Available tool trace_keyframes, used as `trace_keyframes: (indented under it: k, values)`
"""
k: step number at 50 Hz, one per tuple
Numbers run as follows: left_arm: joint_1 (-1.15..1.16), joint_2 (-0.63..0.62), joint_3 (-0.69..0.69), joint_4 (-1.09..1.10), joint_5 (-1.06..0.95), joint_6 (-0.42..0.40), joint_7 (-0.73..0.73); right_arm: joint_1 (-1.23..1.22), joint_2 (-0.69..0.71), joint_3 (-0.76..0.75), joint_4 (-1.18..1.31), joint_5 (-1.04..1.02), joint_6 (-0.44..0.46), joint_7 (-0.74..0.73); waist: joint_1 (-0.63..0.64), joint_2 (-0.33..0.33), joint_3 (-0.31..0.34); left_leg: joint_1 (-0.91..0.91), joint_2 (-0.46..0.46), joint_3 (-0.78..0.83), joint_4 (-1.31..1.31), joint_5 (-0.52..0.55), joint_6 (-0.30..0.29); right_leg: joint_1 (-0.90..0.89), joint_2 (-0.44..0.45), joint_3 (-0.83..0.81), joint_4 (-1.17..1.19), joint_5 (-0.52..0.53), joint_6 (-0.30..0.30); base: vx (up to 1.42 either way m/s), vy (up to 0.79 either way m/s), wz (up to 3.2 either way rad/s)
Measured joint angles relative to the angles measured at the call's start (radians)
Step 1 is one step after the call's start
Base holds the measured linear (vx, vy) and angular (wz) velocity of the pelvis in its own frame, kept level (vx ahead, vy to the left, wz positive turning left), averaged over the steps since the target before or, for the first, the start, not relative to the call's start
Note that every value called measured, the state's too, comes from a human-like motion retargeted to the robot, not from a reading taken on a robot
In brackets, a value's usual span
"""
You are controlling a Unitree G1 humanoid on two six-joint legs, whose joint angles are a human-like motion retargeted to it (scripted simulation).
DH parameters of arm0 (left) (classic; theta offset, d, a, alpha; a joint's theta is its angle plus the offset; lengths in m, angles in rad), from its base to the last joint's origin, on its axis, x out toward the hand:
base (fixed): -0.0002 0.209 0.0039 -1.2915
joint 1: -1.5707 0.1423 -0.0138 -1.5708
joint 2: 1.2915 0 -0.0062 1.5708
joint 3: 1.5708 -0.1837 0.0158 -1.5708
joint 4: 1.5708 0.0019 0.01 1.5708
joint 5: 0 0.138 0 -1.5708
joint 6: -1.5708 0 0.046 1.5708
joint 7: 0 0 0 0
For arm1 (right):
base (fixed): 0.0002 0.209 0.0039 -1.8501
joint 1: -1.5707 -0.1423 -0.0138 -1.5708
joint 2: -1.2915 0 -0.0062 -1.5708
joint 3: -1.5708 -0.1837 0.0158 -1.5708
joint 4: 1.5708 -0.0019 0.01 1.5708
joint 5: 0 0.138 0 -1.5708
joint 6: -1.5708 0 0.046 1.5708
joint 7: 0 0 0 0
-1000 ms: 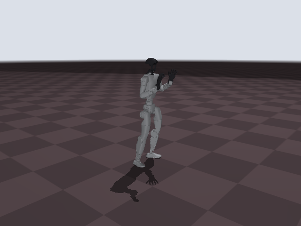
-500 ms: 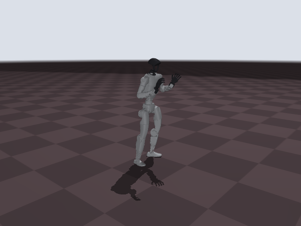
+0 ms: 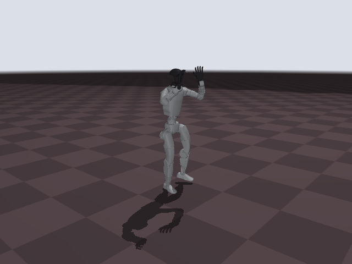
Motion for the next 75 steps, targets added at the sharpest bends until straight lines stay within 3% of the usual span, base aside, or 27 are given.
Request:
trace_keyframes:
  k: [2,3,5,7,10,12,14,17,19,20,22,25,30,34,38,40,42,47,62,68,75]
  values:
    - [-0.235,-0.017,-0.180,0.199,-0.037,0.006,-0.020,-0.155,-0.099,0.134,0.165,0.019,0.045,-0.008,-0.021,-0.019,-0.065,0.056,-0.106,-0.187,-0.126,0.126,-0.079,0.100,0.036,0.091,-0.200,0.289,0.079,0.21,-0.67,0.37]
    - [-0.368,-0.042,-0.283,0.328,-0.059,0.010,-0.024,-0.270,-0.137,0.230,0.268,0.038,0.062,-0.011,-0.028,-0.020,-0.088,0.076,-0.149,-0.265,-0.154,0.163,-0.120,0.121,0.048,0.149,-0.238,0.380,0.112,0.12,-0.37,0.55]
    - [-0.609,-0.099,-0.475,0.621,-0.092,0.009,-0.031,-0.547,-0.181,0.474,0.496,0.094,0.072,-0.023,-0.083,0.027,-0.105,0.070,-0.287,-0.321,-0.121,0.211,-0.175,0.145,-0.007,0.195,-0.246,0.437,0.222,0.03,-0.09,0.64]
    - [-0.842,-0.162,-0.661,0.967,-0.208,0.027,-0.026,-0.948,-0.108,0.847,0.817,0.157,0.107,-0.005,-0.061,0.082,-0.108,0.128,-0.231,-0.292,-0.185,0.244,-0.175,0.152,0.033,0.146,-0.211,0.381,0.119,0.11,-0.92,-0.70]
    - [-1.095,-0.242,-0.911,1.453,-0.305,0.017,-0.134,-1.393,0.095,1.305,1.298,0.219,0.110,0.134,-0.045,0.233,-0.078,0.147,-0.198,-0.228,-0.225,0.234,-0.175,0.160,-0.011,-0.015,-0.171,0.268,0.068,0.09,-0.59,-0.70]
    - [-1.184,-0.300,-1.076,1.669,-0.321,-0.016,-0.243,-1.465,0.208,1.305,1.547,0.141,0.090,0.301,-0.058,0.261,-0.081,0.141,-0.186,-0.196,-0.236,0.148,-0.168,0.158,-0.074,-0.088,-0.191,0.241,0.082,0.07,-0.52,-0.57]
    - [-1.223,-0.323,-1.079,1.762,-0.276,-0.049,-0.300,-1.534,0.284,1.305,1.727,0.154,0.063,0.437,-0.011,0.281,-0.102,0.115,-0.184,-0.139,-0.189,-0.029,-0.111,0.135,-0.167,-0.112,-0.212,0.243,0.131,0.05,-0.57,-0.48]
    - [-1.305,-0.298,-1.079,1.715,-0.269,-0.064,-0.283,-1.664,0.297,1.305,1.772,0.475,0.040,0.540,0.074,0.243,-0.108,0.004,-0.176,-0.066,0.061,-0.370,0.040,0.076,-0.315,-0.032,-0.187,0.170,0.208,0.00,-0.63,-0.14]
    - [-1.343,-0.272,-1.079,1.622,-0.292,-0.064,-0.231,-1.704,0.244,1.302,1.671,0.722,-0.007,0.503,0.113,0.219,-0.103,-0.107,-0.116,-0.050,0.314,-0.524,0.117,0.046,-0.330,0.034,-0.129,0.037,0.226,-0.02,-0.62,0.10]
    - [-1.348,-0.260,-1.079,1.572,-0.303,-0.064,-0.204,-1.701,0.211,1.298,1.606,0.800,-0.038,0.472,0.125,0.214,-0.101,-0.151,-0.079,-0.048,0.423,-0.567,0.146,0.037,-0.317,0.054,-0.096,-0.029,0.226,-0.03,-0.55,0.04]
    - [-1.330,-0.204,-1.079,1.444,-0.333,-0.062,-0.165,-1.640,0.147,1.274,1.467,0.760,-0.064,0.372,0.113,0.219,-0.075,-0.170,-0.012,-0.048,0.508,-0.560,0.164,0.037,-0.263,0.058,-0.045,-0.083,0.180,-0.03,-0.50,-0.07]
    - [-1.240,-0.076,-1.079,1.202,-0.376,-0.055,-0.160,-1.409,0.094,1.108,1.269,0.531,-0.010,0.191,0.032,0.195,-0.049,-0.093,0.017,-0.058,0.416,-0.479,0.144,0.083,-0.204,0.030,-0.052,-0.048,0.096,-0.02,-0.44,-0.08]
    - [-0.918,0.142,-0.797,0.744,-0.345,-0.077,-0.168,-0.934,0.021,0.757,0.855,0.408,0.019,0.078,-0.012,0.120,-0.069,0.052,-0.021,-0.061,0.111,-0.373,0.053,0.137,-0.181,0.017,-0.148,-0.030,0.090,-0.04,-0.34,-0.08]
    - [-0.572,0.275,-0.452,0.398,-0.244,-0.083,-0.217,-0.562,-0.034,0.402,0.476,0.316,-0.017,0.198,-0.037,0.076,-0.055,0.068,-0.025,-0.080,0.021,-0.349,-0.008,0.150,-0.173,-0.001,-0.199,-0.060,0.088,-0.11,-0.22,0.23]
    - [-0.034,0.177,0.050,0.089,-0.148,-0.116,-0.187,-0.140,-0.025,0.018,0.146,0.185,-0.052,0.258,-0.046,0.078,-0.013,0.057,-0.036,-0.123,-0.040,-0.317,-0.031,0.167,-0.169,-0.054,-0.240,-0.053,0.109,-0.15,-0.10,0.60]
    - [0.193,0.076,0.211,-0.042,-0.087,-0.140,-0.094,0.054,0.040,-0.121,0.021,0.112,-0.068,0.210,-0.045,0.082,0.006,0.061,-0.042,-0.127,-0.079,-0.311,-0.039,0.161,-0.168,-0.066,-0.246,-0.054,0.119,-0.15,-0.07,0.31]
    - [0.348,-0.003,0.281,-0.138,-0.023,-0.155,0.029,0.201,0.118,-0.195,-0.063,0.045,-0.080,0.131,-0.033,0.085,0.022,0.067,-0.042,-0.117,-0.111,-0.320,-0.047,0.145,-0.166,-0.060,-0.240,-0.072,0.123,-0.14,-0.06,-0.02]
    - [0.544,-0.058,0.279,-0.252,0.054,-0.161,0.174,0.413,0.224,-0.237,-0.128,-0.047,-0.076,0.010,0.009,0.099,0.046,0.077,-0.038,-0.080,-0.154,-0.368,-0.053,0.108,-0.159,-0.044,-0.220,-0.154,0.136,-0.11,-0.06,-0.17]
    - [0.566,-0.018,0.177,-0.236,0.051,-0.150,0.123,0.524,0.237,-0.220,-0.138,-0.054,-0.089,-0.012,0.017,0.135,0.030,0.055,-0.023,-0.085,-0.108,-0.468,-0.021,0.121,-0.149,-0.068,-0.226,-0.249,0.172,-0.02,-0.01,0.01]
    - [0.562,-0.053,0.178,-0.218,0.044,-0.142,0.079,0.530,0.207,-0.205,-0.151,-0.043,-0.097,0.002,0.016,0.144,0.015,0.061,-0.018,-0.106,-0.101,-0.397,-0.023,0.136,-0.144,-0.062,-0.216,-0.219,0.148,0.05,0.00,0.03]
    - [0.551,-0.075,0.191,-0.212,0.045,-0.113,0.025,0.544,0.189,-0.212,-0.178,-0.074,-0.085,0.025,0.028,0.152,0.003,0.066,-0.022,-0.128,-0.097,-0.248,0.003,0.135,-0.146,-0.039,-0.190,-0.096,0.109,0.08,0.01,-0.05]
